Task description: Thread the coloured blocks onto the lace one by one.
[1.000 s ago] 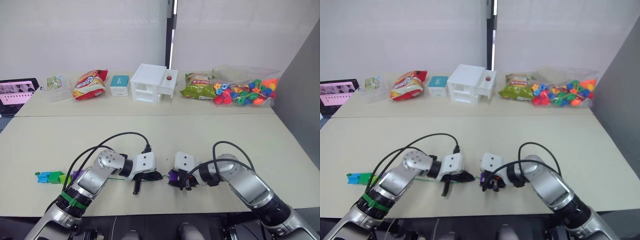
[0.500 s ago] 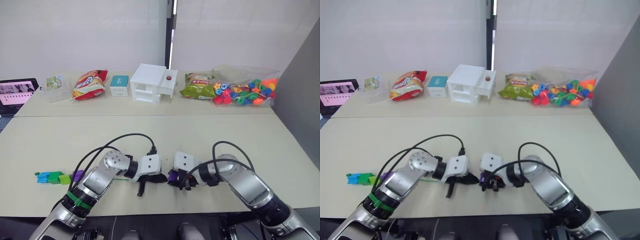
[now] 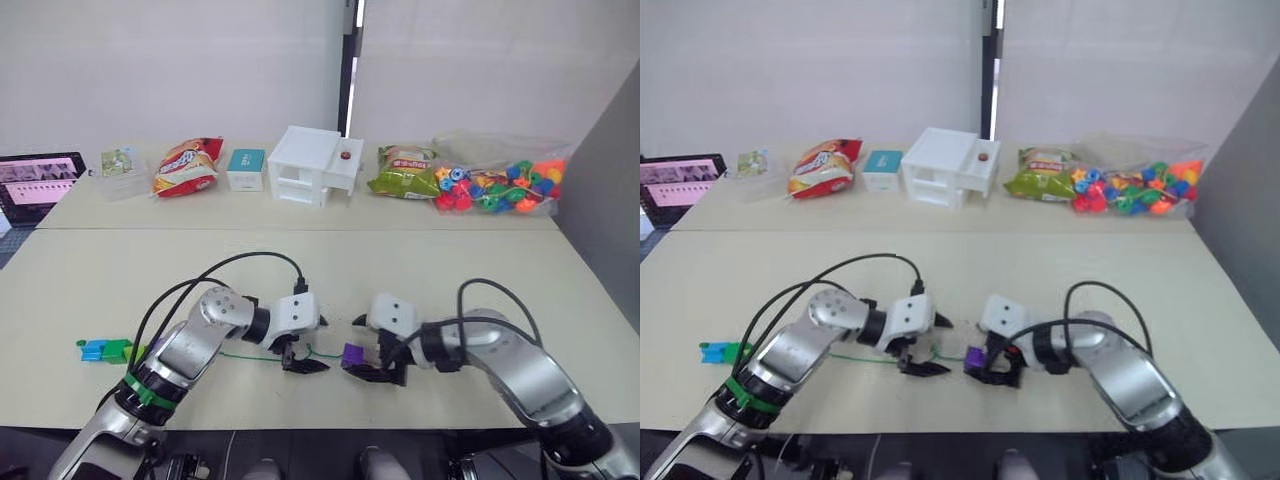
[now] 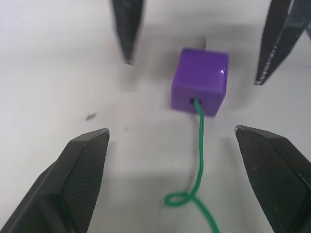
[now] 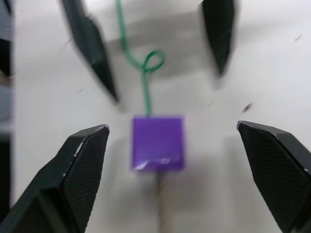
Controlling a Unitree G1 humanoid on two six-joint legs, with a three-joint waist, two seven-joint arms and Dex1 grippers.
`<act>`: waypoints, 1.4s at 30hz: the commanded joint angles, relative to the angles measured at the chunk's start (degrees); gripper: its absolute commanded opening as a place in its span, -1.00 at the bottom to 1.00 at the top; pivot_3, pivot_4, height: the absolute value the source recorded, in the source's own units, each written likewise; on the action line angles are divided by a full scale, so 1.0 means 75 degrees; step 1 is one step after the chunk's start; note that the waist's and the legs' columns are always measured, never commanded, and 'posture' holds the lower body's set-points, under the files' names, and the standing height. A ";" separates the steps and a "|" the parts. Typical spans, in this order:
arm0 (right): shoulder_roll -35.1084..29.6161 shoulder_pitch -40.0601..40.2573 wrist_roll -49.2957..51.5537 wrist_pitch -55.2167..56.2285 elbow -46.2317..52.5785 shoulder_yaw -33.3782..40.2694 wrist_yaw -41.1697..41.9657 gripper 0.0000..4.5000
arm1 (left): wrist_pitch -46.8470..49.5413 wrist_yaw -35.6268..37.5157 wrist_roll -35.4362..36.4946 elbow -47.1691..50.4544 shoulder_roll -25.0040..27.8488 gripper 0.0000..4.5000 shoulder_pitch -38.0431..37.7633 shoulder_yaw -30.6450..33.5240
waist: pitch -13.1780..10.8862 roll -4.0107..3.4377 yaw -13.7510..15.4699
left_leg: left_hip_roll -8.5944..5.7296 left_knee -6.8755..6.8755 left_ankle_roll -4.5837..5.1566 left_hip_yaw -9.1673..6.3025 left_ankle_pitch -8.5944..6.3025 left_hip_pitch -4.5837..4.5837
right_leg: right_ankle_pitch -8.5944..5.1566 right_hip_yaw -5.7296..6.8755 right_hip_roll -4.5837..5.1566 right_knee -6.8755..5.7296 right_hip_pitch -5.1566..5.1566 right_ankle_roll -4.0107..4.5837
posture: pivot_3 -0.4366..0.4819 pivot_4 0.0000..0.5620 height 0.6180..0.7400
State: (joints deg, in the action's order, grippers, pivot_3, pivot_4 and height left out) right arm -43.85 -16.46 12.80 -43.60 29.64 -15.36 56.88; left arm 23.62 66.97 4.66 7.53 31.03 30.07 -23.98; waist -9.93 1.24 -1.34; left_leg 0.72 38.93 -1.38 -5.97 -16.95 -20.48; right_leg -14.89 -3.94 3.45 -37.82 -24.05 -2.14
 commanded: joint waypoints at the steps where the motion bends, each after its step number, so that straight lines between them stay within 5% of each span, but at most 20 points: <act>1: -0.0146 0.0035 0.0040 0.0437 0.0035 0.0198 0.0014 1.00 | -0.0199 -0.0178 -0.0073 -0.0240 -0.0429 0.85 0.0193 -0.0252 | 0.0000 0.0000 -0.0023 | 0.0000 0.0000 0.0000 0.0003 0.0000 -0.0001 | 0.0000 -0.0002 -0.0001 0.0004 -0.0003 0.0000 | -0.05 -0.47 1.00; 8: -0.0130 0.0179 -0.0237 0.0701 -0.0260 0.0021 -0.0259 1.00 | -0.0558 -0.0252 -0.0221 -0.0864 -0.0918 0.85 0.0391 -0.0525 | -0.0001 0.0001 -0.0050 | 0.0004 0.0002 -0.0001 0.0006 0.0001 0.0006 | 0.0000 -0.0006 -0.0007 -0.0003 -0.0001 0.0000 | -0.05 -0.47 1.00; 16: -0.0152 0.0199 -0.0249 0.0875 -0.0293 -0.0095 -0.0277 1.00 | -0.0632 -0.0007 -0.0124 -0.0779 -0.0797 -0.41 0.0351 -0.0485 | -0.0001 0.0001 -0.0018 | 0.0002 0.0003 -0.0001 0.0005 0.0001 0.0005 | 0.0000 -0.0006 -0.0005 -0.0005 -0.0001 0.0000 | -0.05 -0.47 1.00; 18: -0.0177 0.0199 -0.0290 0.0942 -0.0321 -0.0161 -0.0253 1.00 | -0.0637 -0.0004 -0.0121 -0.0775 -0.0788 -0.46 0.0345 -0.0475 | 0.0000 0.0001 -0.0021 | 0.0003 0.0002 -0.0001 0.0005 0.0001 0.0005 | 0.0000 -0.0005 -0.0005 -0.0005 -0.0001 0.0000 | -0.05 -0.47 1.00; 32: -0.0304 -0.0132 -0.0708 0.1653 -0.0925 -0.0496 -0.0051 -0.99 | -0.0731 0.0123 -0.0021 -0.0672 -0.0675 -0.46 0.0293 -0.0427 | 0.0000 0.0001 -0.0019 | 0.0003 0.0005 -0.0001 0.0006 0.0002 0.0006 | 0.0000 -0.0005 -0.0005 -0.0004 0.0001 0.0000 | -0.05 -0.47 1.00; 42: -0.0475 -0.0124 -0.0616 0.2146 -0.1174 -0.0244 0.0320 -1.00 | -0.0485 0.0232 0.0256 -0.0169 0.0128 -0.46 -0.0172 0.0123 | 0.0000 0.0001 -0.0041 | 0.0004 0.0004 -0.0001 0.0005 0.0001 0.0008 | 0.0000 -0.0006 -0.0005 -0.0009 -0.0001 0.0000 | -0.05 -0.47 1.00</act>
State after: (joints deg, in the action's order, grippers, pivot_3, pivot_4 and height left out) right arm -46.19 -17.64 8.02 -28.63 20.63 -19.42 58.59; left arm 19.32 68.17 4.90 3.28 30.18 29.71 -25.73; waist -9.94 1.24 -1.65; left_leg 0.74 38.96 -1.39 -5.93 -16.94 -20.42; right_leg -14.89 -3.98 3.41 -37.92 -24.07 -2.14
